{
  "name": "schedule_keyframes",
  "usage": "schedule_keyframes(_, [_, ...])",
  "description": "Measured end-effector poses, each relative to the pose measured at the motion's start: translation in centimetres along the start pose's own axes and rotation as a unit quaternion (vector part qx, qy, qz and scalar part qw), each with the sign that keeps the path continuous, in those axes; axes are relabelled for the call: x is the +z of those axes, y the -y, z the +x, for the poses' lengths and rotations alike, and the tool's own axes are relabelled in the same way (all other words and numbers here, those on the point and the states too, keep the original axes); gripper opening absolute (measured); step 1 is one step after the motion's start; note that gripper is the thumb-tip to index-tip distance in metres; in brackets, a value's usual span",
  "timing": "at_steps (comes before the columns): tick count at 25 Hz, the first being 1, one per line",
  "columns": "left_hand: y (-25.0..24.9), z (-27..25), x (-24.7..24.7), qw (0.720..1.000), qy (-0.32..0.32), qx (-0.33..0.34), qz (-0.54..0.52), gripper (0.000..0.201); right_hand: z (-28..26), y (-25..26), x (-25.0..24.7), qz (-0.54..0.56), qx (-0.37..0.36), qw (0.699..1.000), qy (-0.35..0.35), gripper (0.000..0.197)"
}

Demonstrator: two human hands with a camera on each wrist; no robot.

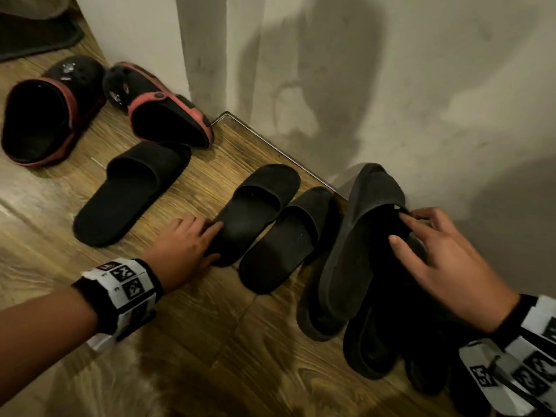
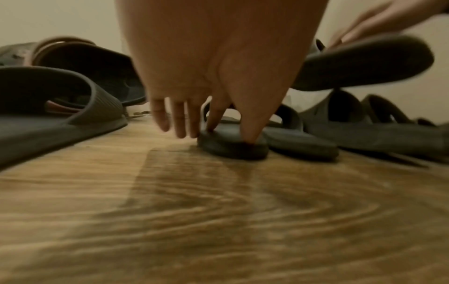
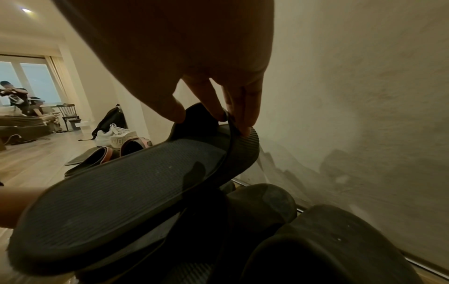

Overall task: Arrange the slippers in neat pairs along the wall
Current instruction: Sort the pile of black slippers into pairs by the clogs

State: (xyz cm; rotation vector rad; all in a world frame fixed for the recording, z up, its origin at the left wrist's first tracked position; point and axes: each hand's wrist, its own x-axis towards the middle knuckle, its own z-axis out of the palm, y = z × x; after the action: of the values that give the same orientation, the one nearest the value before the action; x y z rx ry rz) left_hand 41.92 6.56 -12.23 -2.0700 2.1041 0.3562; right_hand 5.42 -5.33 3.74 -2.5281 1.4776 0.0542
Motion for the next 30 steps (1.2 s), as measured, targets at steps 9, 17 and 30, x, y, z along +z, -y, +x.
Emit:
schedule_keyframes(9, [-1.2, 3.2, 0.0, 0.997, -0.033, -0.01, -0.076, 0.059, 0.5, 0.8, 0.2, -0.003, -0.014, 1.0, -0.002, 0.066])
schedule_keyframes(17, [3.4, -0.7, -2.5, 0.988, -0.076, -0.019, -0.136, 0.035, 3.3, 6.4, 0.0, 0.012, -0.102, 0.995, -0.011, 0.059])
schedule_keyframes(30, [10.1, -10.5, -4.4, 0.973, -0.114, -0.143, -0.143, 0.018, 6.9, 21.6, 5.6, 0.036, -0.257, 0.96, 0.106, 0.063])
